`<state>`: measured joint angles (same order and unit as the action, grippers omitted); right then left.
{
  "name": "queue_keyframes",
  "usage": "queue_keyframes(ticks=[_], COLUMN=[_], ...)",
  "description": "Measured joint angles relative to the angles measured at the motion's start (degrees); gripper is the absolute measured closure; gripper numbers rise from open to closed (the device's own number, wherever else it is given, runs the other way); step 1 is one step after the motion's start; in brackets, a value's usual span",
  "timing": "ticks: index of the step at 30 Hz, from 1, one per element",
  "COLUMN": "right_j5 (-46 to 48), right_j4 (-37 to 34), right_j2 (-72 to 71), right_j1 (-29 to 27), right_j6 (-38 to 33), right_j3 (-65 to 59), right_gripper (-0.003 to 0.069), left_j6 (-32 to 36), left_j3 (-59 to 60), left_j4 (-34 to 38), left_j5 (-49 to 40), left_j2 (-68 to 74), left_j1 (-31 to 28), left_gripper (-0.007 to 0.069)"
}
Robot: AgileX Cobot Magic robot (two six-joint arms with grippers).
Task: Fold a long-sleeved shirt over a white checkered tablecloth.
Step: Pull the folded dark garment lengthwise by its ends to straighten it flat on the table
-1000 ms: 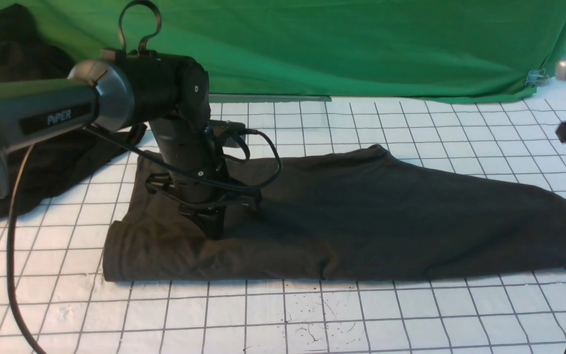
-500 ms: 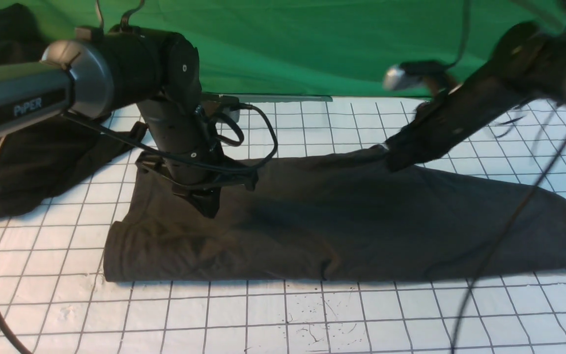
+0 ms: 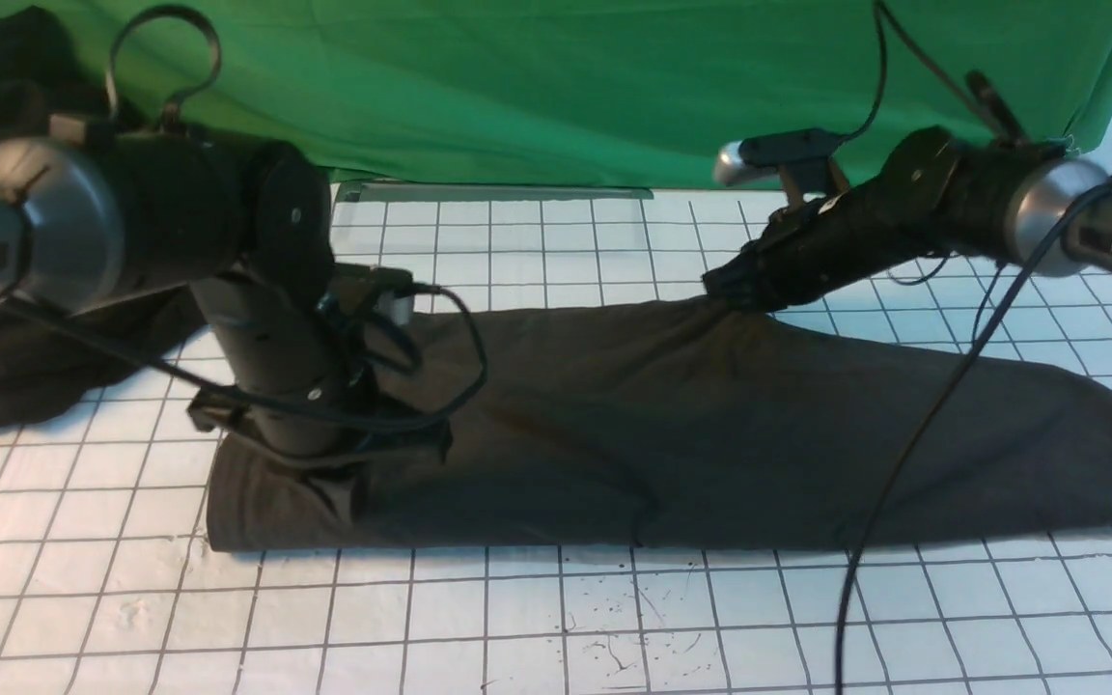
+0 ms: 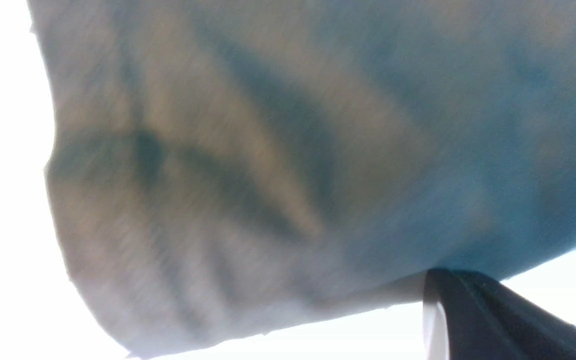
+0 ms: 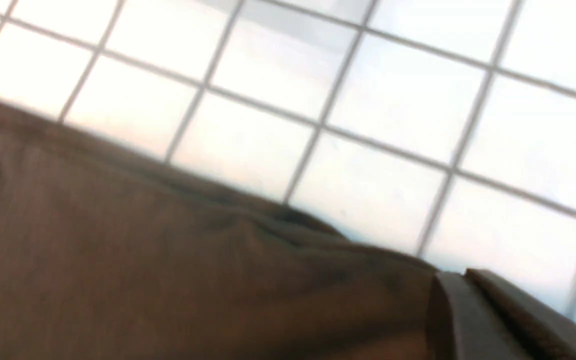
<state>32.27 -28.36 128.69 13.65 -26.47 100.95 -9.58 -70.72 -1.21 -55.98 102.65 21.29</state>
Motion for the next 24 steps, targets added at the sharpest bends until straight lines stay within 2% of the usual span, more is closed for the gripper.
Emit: queue_keyframes(ticks=[4,7,14,20,24], right_j5=[12.78,17.72,33.62,36.62,37.2], right_j4=[0.69,1.08,8.42,9.79,9.94], right_j2=[-4.88,-8.83,-21.09,-29.3,-34.51], right_j1=[-3.14,-5.15,-14.41,-19.55,-20.27], right_j6=[0.0,0.0,2.4,4.37,4.49], right_j3=[3.56,4.28,3.96,-2.55,-8.75], right_gripper=[0.0641,0.064,0.064,0.0638,0.0638], left_j6=[-0.67,-1.19,-5.52,-6.35,-6.02], left_j3=[2.66,4.03,7.96,8.03,4.89], left_j4=[-2.55,-2.55,-2.74,0.19,1.95], left_j5=[3.23,5.36,4.32,1.02,6.62], left_j2=[-0.05,-0.05,0.67,-1.42,-6.78], left_j1=[0.0,0.0,0.0,-0.09,-0.11], left_gripper=[0.0628,0.0628,0.0628,0.0628,0.0628])
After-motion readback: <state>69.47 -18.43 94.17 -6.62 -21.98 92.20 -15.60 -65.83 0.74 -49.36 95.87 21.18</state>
